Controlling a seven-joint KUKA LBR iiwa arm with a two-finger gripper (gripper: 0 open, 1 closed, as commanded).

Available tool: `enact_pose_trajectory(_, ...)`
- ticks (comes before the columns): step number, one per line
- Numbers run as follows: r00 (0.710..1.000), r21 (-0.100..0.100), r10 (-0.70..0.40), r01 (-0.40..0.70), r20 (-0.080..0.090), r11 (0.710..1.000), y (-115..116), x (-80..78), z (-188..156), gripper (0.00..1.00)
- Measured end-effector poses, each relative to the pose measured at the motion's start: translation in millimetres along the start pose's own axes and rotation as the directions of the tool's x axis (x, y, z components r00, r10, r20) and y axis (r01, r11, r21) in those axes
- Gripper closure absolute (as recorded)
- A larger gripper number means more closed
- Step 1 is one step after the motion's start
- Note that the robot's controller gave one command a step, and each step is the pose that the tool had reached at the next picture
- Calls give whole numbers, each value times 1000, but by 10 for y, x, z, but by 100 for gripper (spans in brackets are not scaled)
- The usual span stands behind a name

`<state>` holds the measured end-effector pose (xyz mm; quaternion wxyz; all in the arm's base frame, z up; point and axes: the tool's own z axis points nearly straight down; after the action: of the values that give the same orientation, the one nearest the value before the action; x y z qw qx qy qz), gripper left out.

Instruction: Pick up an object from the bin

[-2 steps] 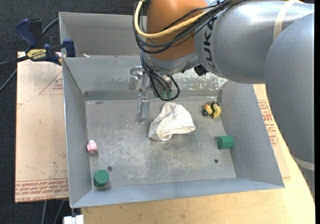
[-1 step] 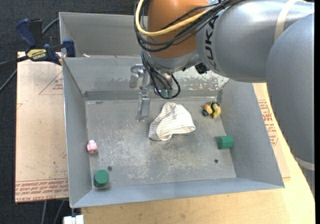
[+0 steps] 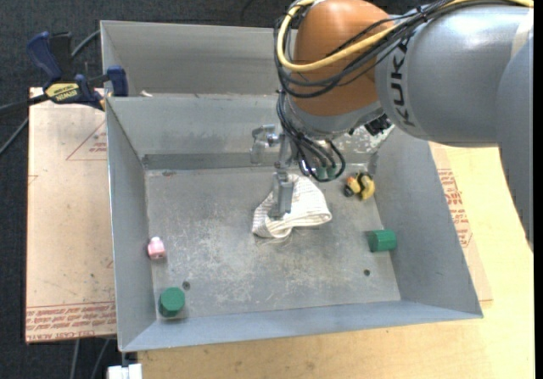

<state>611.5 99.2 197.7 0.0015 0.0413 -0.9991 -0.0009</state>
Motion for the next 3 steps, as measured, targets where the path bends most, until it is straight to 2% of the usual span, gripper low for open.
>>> enact_pose_trajectory(1,991,-1,131,-131,7,991,-220,-6,-82,0)
enact_pose_trajectory(2,996,-1,90,-90,6,996,-393,128,716,0)
enact_pose_trajectory(3,998,0,69,-69,6,998,-669,137,1079,0)
